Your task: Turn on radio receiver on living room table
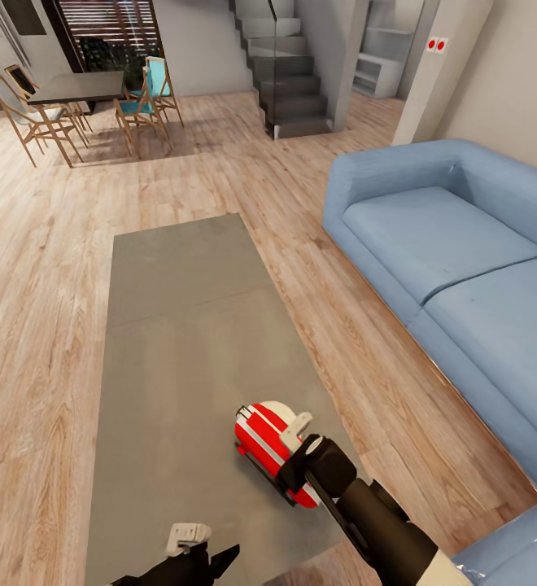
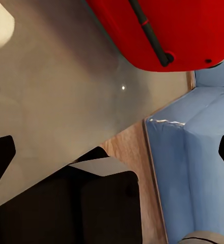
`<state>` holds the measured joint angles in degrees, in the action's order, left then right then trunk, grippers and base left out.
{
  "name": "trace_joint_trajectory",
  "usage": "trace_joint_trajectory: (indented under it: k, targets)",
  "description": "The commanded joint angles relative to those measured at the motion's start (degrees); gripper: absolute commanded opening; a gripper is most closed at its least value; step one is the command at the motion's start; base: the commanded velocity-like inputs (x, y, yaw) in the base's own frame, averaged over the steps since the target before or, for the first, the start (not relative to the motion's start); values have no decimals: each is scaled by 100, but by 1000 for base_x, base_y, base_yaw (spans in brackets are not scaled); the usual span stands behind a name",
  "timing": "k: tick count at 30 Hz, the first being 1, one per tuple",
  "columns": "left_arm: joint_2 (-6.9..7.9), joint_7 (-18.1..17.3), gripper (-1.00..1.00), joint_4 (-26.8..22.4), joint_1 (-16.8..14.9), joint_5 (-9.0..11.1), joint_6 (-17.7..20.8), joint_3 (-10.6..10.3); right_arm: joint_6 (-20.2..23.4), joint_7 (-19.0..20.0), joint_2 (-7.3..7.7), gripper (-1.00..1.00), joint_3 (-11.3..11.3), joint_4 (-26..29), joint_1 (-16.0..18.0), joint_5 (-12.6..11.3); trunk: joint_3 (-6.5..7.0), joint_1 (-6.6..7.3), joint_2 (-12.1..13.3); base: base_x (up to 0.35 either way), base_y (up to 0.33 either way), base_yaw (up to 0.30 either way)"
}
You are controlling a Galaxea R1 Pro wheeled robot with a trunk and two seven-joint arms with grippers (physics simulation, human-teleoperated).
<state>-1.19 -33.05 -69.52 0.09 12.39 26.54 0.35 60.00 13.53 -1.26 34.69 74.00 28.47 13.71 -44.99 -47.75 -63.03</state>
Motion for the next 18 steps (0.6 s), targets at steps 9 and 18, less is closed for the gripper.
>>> trace_joint_trajectory:
  k: [9, 18]
  targets:
    - [0, 0, 100, 0, 0, 0, 0, 0, 0, 0, 34, 100, -5, 0, 1, 0, 0, 0, 0, 0, 0, 0]
    - [-3, 0, 100, 0, 0, 0, 0, 0, 0, -7, 51, 100, -6, -5, 1, -1, 0, 0, 0, 0, 0, 0]
